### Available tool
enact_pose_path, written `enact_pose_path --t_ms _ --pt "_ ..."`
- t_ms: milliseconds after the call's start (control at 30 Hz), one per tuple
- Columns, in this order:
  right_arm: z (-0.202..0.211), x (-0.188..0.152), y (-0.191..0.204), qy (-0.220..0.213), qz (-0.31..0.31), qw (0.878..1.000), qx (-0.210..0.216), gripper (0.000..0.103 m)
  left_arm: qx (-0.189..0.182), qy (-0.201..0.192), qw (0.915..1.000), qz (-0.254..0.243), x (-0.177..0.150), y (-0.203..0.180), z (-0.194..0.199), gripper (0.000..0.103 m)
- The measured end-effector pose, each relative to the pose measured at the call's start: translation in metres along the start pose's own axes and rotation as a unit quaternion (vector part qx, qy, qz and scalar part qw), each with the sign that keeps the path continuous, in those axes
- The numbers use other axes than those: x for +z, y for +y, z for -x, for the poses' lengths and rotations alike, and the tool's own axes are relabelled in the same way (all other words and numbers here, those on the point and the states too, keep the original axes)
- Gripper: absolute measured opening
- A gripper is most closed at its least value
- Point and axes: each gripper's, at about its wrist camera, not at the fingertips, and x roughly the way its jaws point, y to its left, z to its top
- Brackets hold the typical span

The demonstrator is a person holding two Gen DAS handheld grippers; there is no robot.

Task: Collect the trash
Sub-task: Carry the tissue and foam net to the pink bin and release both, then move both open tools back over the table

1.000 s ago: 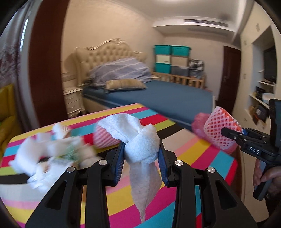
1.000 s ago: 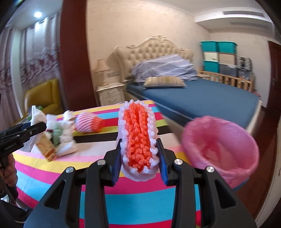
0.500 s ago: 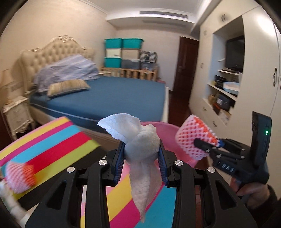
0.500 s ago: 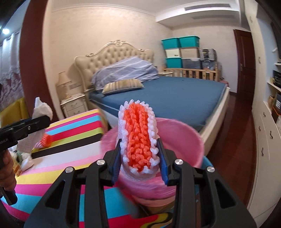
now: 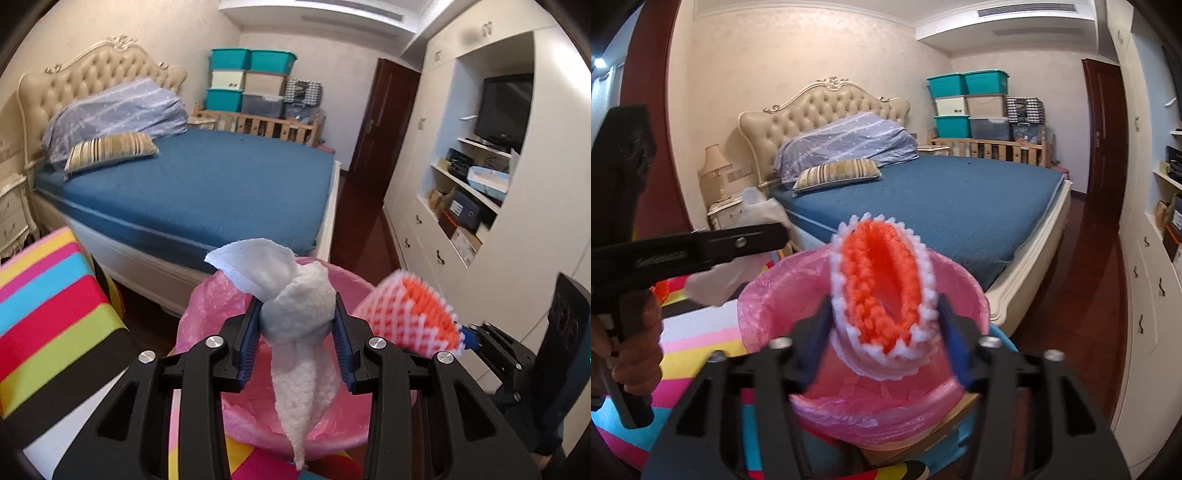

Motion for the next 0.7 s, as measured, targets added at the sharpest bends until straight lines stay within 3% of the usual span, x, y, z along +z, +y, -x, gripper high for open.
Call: enact_pose_path --t_ms 100,133,167,233,333,433,500,700 --pt "0.001 -0.004 -0.002 -0.002 -0.006 1.000 -0.001 0.068 0.005 0.011 0.9998 0.016 -0.002 0.008 -0.002 0.038" --pt "0.001 -0.004 -0.001 -0.005 -0.010 1.000 -0.002 0.072 0.005 0.010 0.9997 0.021 -0.003 0.011 -0.001 0.051" --pt "0.003 -0.004 -0.002 -0.007 -0.012 1.000 -0.002 0.073 0.009 0.005 0.9996 0.025 -0.003 0.013 0.001 0.072" --pt "0.010 -0.006 -0.001 -0.010 -0.016 1.000 -0.007 0.073 0.024 -0.020 0.9991 0.027 -0.004 0.015 0.013 0.085" --pt "0.028 -0.008 0.004 -0.020 -0.018 1.000 -0.013 0.073 0.033 -0.042 0.9985 0.014 -0.006 0.012 0.034 0.088" --pt "0.042 -0.008 0.016 -0.025 -0.014 0.999 -0.019 0.073 0.066 -0.061 0.9959 0.004 -0.013 0.013 0.060 0.090" --pt "0.053 -0.011 0.025 -0.027 -0.006 0.999 -0.019 0.079 0.081 -0.068 0.9944 0.003 -0.021 0.019 0.081 0.090" --pt "0.070 -0.010 0.066 -0.035 0.017 0.999 -0.006 0.089 0.120 -0.060 0.9910 0.001 -0.053 0.037 0.135 0.090"
